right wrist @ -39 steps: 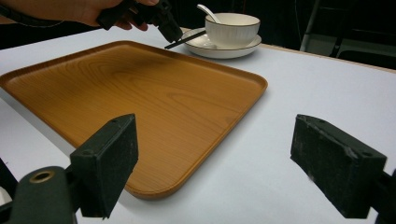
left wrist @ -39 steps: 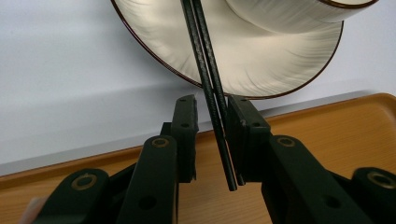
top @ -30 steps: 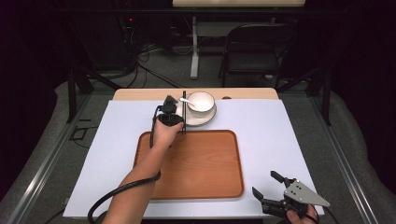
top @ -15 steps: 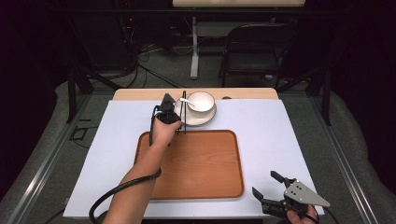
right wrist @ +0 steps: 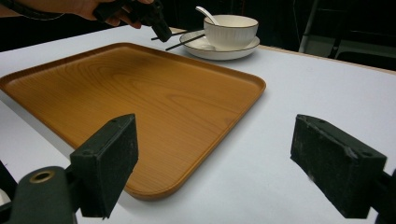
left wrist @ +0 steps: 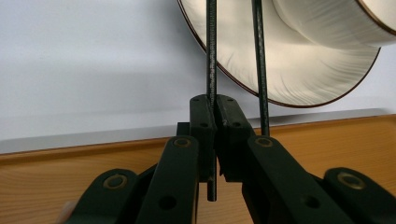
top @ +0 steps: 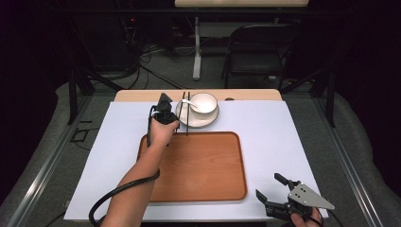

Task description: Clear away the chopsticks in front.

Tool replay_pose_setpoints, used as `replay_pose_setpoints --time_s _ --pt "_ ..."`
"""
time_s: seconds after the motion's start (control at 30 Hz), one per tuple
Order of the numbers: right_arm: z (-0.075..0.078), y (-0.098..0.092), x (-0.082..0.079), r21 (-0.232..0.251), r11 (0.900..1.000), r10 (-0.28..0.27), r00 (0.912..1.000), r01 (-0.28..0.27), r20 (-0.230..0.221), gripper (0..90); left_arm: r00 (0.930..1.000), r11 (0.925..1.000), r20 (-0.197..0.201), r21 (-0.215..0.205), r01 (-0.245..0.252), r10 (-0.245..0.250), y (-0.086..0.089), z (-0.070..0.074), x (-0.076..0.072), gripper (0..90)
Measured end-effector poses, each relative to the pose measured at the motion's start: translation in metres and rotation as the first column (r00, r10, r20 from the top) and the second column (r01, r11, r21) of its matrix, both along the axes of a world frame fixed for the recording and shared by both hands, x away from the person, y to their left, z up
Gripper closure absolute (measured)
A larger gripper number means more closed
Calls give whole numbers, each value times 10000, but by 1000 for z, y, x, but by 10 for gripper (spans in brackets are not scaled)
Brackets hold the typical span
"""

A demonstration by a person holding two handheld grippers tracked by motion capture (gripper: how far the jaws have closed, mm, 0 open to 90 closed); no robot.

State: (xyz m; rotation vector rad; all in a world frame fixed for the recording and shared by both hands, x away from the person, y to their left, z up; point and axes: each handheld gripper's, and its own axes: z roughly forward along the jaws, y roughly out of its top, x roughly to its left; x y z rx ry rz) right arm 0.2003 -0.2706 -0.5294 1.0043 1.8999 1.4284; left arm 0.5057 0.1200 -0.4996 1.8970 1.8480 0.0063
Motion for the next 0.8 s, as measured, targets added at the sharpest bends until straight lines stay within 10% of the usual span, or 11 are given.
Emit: replay_pose_setpoints --time_s 0.8 --pt "0 1 1 28 10000 -43 10000 44 -55 145 9913 9934 981 -653 946 -879 78 27 -70 865"
